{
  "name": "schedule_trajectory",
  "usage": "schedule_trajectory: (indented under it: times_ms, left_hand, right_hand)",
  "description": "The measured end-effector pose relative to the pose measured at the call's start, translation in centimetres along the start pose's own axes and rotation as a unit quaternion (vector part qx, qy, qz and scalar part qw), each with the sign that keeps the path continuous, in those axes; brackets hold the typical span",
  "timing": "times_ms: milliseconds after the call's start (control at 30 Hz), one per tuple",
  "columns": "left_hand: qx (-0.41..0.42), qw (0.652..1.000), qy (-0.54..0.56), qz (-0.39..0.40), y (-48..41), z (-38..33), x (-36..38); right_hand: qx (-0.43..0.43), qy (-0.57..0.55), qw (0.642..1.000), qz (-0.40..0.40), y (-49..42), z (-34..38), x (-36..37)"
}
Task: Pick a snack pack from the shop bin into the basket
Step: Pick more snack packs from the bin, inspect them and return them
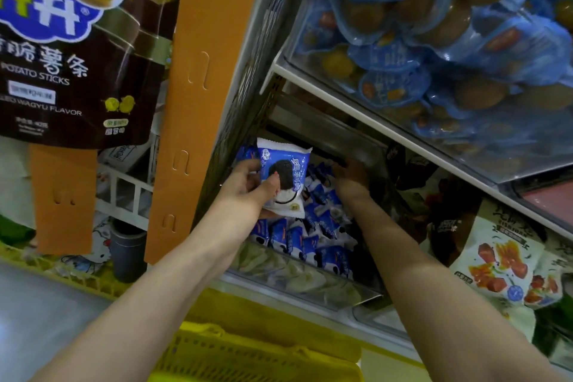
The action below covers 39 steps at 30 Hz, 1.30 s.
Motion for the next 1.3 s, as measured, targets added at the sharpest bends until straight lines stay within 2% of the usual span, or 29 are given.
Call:
schedule_trajectory:
  times_ms: [133, 300, 467, 533, 667, 767, 867, 933, 1000, 1067, 1133, 1200, 1267, 1300]
  left_hand:
    - [-0.021, 0.999, 0.032, 0.014, 0.0, -0.2, -0.2]
    - [-0.036, 0.995, 0.071, 0.06, 0.0, -0.1, -0.1]
    - [-0.032, 0.994, 0.082, 0.057, 0.0, 0.2, -0.2]
    - [-0.027, 0.994, 0.083, 0.059, 0.0, 0.2, -0.2]
    - [-0.018, 0.998, 0.059, 0.027, 0.0, 0.2, -0.1]
    - [-0.026, 0.999, 0.02, -0.022, -0.2, 0.2, 0.0]
    - [-0.051, 0.998, 0.015, -0.038, -0.1, 0.0, 0.4]
    - [-0.079, 0.995, 0.037, -0.038, 0.2, 0.0, 0.6]
    - [-0.099, 0.993, 0.056, -0.005, 0.5, -0.1, 0.9]
    - [-0.108, 0.992, 0.054, 0.046, 1.2, -0.4, 1.3]
    - [-0.109, 0.99, 0.039, 0.081, 1.9, -0.4, 1.8]
    - [-0.092, 0.992, 0.002, 0.082, 2.3, -0.4, 2.1]
    - [-0.077, 0.995, -0.01, 0.056, 2.4, -0.3, 1.9]
    - [-0.073, 0.996, -0.007, 0.048, 2.5, -0.3, 1.8]
  right_hand:
    - [0.059, 0.012, 0.998, 0.005, -1.7, -0.5, 0.7]
    - [0.033, 0.108, 0.993, 0.024, -2.0, -0.1, 0.8]
    - [0.019, 0.144, 0.989, 0.04, -2.6, 0.0, 0.7]
    - [0.009, 0.152, 0.988, 0.019, -2.3, 0.0, 0.4]
    - [-0.036, 0.151, 0.985, -0.082, -0.5, 1.2, -1.1]
    - [-0.069, 0.073, 0.987, -0.122, 1.4, 2.7, -3.4]
    - [-0.098, -0.134, 0.981, -0.101, 5.5, 3.8, -5.6]
    - [-0.039, -0.291, 0.956, -0.005, 8.6, 3.7, -6.2]
    - [0.051, -0.414, 0.895, 0.157, 11.9, 3.6, -5.6]
    - [0.093, -0.453, 0.851, 0.249, 14.1, 3.8, -5.1]
    - [0.087, -0.463, 0.838, 0.276, 15.2, 4.1, -5.0]
    - [0.048, -0.429, 0.864, 0.259, 15.7, 4.4, -5.1]
    - [-0.006, -0.352, 0.915, 0.197, 15.5, 4.3, -5.6]
    - [-0.019, -0.33, 0.929, 0.167, 15.5, 4.2, -5.8]
Point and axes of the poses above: each hand's wrist, its own y-axis away from the middle knuckle, its own x-axis out of the palm, z = x × y, the point moved 4 cm from there along -y, towards the middle knuckle, and after that the axes turned 1 degree about x, right-handed, at the moved point
